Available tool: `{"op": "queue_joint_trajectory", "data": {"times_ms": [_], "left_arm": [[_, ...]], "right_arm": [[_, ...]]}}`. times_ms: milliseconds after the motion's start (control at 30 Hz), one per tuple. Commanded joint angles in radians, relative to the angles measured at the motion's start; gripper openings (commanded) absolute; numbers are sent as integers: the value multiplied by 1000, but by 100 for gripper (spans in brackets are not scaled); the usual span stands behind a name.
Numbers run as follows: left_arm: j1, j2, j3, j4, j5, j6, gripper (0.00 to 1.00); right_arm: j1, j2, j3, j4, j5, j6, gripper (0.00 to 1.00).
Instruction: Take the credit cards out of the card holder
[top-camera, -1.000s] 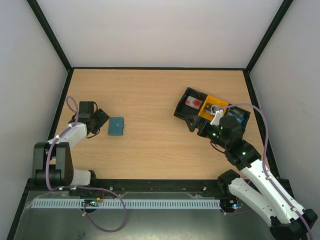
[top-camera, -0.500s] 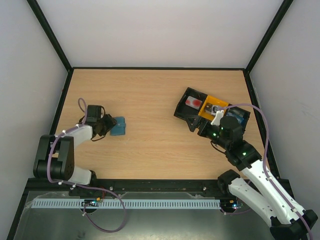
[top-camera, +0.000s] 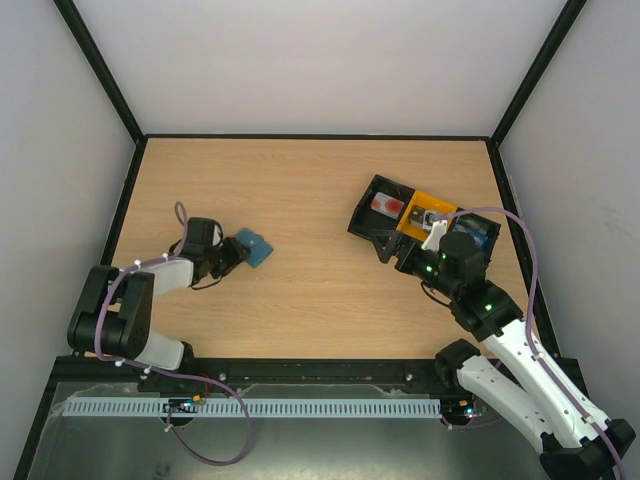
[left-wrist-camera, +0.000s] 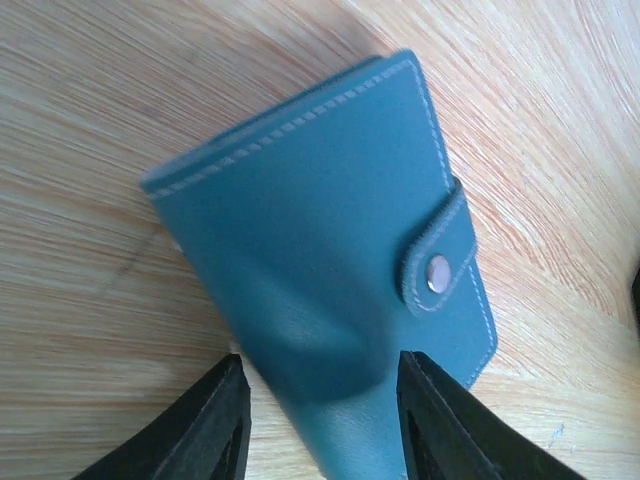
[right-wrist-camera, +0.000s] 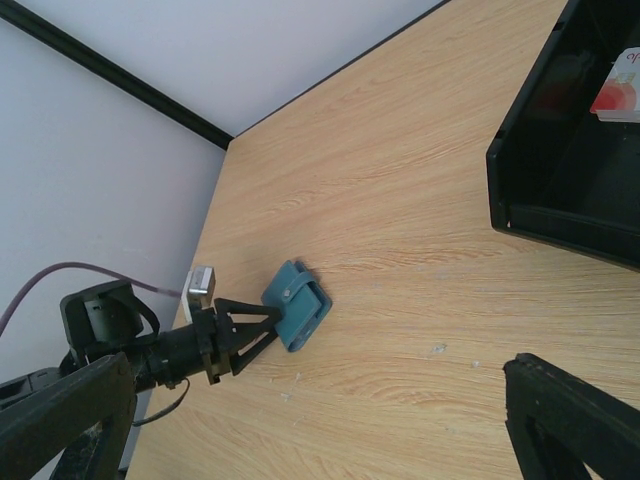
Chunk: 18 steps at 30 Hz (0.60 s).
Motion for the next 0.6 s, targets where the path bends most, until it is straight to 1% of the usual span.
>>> {"op": "queue_joint_trajectory", "data": {"times_ms": [0,133,267,467,567], "left_arm": [[62,-10,-38,9,1,9,42],[110,-2,-56,68,16,8,39],[112,44,-58,134,61,-5,39],[112,106,-55,181,70,-21,40],[112,124,-51,191,78,-23,35]], "right_arm": [[-5,-1,4,-11,10,4,98],[-5,-7,9,-13,9,0,98],[-4,-14,5,12,7,4,98],[-4,10,-3,18,-1,3,98],[-4,14,-7,15,-6,3,98]]}}
